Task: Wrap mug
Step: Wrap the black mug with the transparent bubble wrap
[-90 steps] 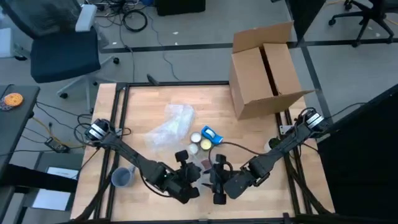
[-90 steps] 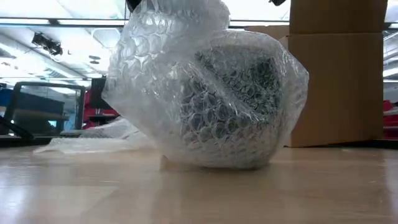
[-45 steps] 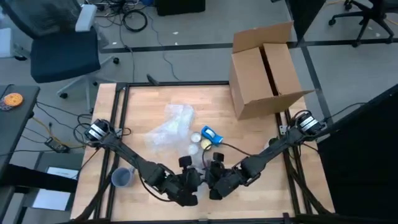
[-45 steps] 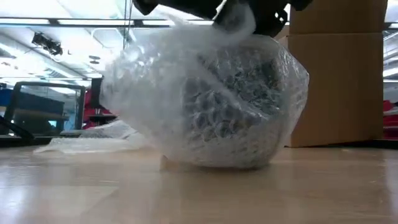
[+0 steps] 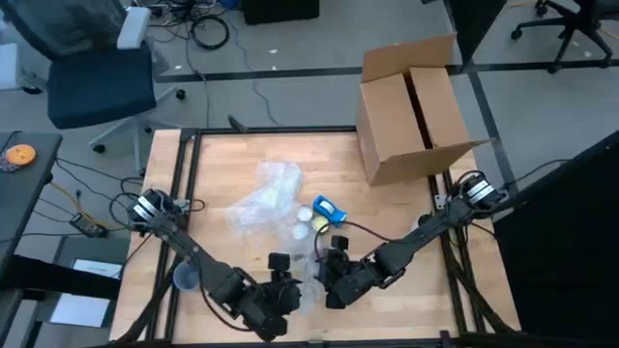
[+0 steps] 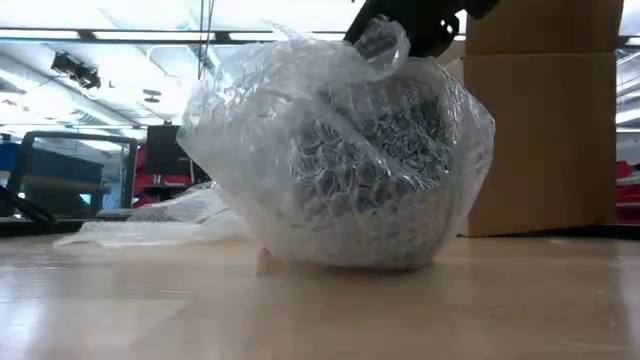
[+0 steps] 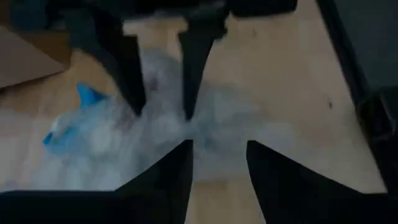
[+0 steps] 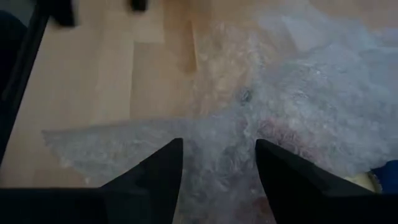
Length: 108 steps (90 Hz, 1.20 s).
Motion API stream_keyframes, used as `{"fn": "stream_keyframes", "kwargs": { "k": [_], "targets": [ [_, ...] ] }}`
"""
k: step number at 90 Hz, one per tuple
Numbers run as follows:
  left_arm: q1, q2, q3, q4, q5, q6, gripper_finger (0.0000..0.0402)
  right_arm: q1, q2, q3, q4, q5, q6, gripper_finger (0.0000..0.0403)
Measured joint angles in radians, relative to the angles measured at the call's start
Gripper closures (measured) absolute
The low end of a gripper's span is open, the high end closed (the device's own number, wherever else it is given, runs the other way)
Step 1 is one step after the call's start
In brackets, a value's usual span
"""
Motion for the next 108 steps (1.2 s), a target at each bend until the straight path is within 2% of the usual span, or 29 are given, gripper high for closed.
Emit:
{"fn": "stream_keyframes", "kwargs": {
  "k": [18,30,41,53,62,85,100,108],
  "targets": [
    [-0.018,0.001,-0.001,-0.203,-0.029,-0.144,0.0265,0.000,-0.001,0.075,-0.087,0.007,0.000,0.0234],
    [-0.018,0.001,-0.002,-0.289,-0.042,-0.227,0.0265,0.000,-0.002,0.076,-0.131,0.027,0.000,0.0256],
    [-0.019,0.001,-0.002,-0.348,-0.059,-0.287,0.0265,0.001,-0.002,0.095,-0.208,0.025,0.000,0.0295],
    [-0.020,0.001,-0.002,-0.389,-0.104,-0.333,0.0265,0.025,-0.007,0.177,-0.316,0.045,-0.001,0.0356],
    [-0.019,0.001,-0.002,-0.393,-0.121,-0.356,0.0265,0.051,-0.008,0.220,-0.328,0.049,-0.048,0.0395],
    [-0.049,0.001,0.004,-0.361,-0.259,-0.266,0.0265,0.102,-0.008,0.248,-0.234,0.048,-0.166,0.0401],
    [-0.087,-0.001,0.035,-0.354,-0.396,-0.201,0.0265,0.106,-0.008,0.248,-0.209,0.038,-0.173,0.0402],
    [-0.097,-0.001,0.035,-0.363,-0.422,-0.185,0.0265,0.104,-0.008,0.248,-0.200,0.023,-0.163,0.0402]
  ]
}}
